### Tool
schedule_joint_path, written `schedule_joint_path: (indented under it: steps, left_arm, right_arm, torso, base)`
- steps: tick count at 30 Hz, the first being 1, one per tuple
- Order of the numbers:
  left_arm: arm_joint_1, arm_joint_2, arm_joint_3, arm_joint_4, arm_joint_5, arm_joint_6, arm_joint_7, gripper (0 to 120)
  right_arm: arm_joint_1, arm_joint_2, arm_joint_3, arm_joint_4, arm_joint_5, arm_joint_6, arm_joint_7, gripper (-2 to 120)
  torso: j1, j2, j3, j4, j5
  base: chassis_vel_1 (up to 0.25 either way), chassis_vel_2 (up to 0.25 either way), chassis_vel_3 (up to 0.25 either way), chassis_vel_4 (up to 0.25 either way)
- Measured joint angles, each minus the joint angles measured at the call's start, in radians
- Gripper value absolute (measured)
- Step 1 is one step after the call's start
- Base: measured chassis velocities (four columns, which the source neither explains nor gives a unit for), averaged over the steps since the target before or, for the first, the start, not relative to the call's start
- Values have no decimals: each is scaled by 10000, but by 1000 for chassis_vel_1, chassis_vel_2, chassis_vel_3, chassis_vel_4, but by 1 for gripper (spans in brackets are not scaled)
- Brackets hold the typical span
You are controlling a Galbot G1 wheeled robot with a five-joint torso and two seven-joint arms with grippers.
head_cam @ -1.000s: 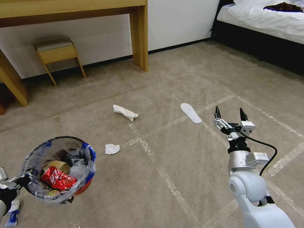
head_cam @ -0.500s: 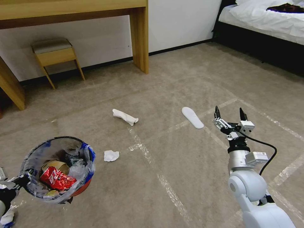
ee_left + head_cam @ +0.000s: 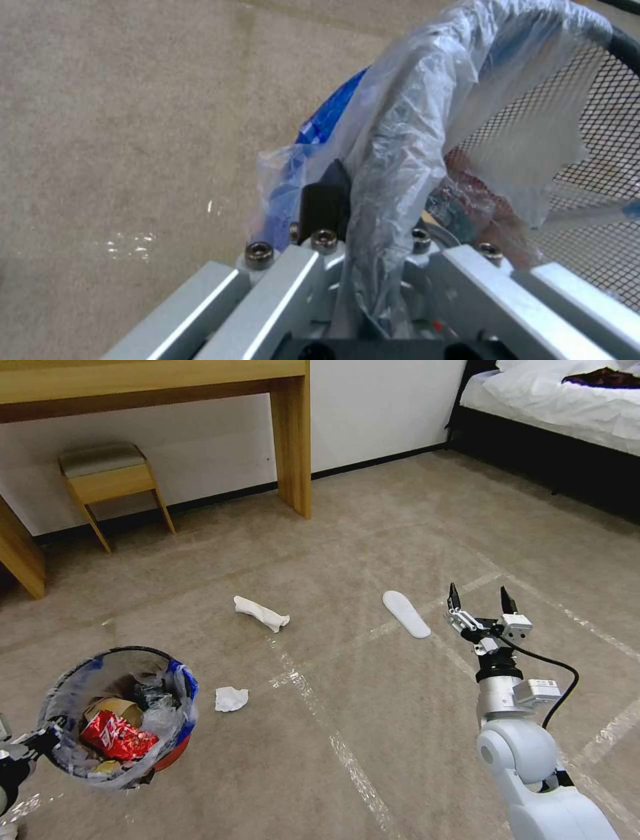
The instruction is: Pick up the trash bin and place the garbage on the floor into it.
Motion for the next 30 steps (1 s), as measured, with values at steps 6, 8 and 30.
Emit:
schedule_joint_path:
  steps: [6, 8, 30]
  left_arm:
    - [22, -2, -46, -5, -17, -6, 0, 1]
    - [0, 2, -66, -7, -46, -6, -2, 1]
    - [-11, -53, -97, 1, -116, 6, -47, 1]
  right_arm:
    - [-9, 77, 0, -82, -22, 51, -3, 100]
    - [5, 90, -14, -104, -33, 60, -5, 100]
    - [19, 125, -30, -205, -38, 93, -36, 100]
  torso:
    - [0, -1, 0, -1, 0]
    - [0, 0, 0, -1, 0]
    - [0, 0, 0, 1, 0]
  base:
    - [0, 0, 0, 0]
    - [0, 0, 0, 0]
    - [18, 23, 20, 21]
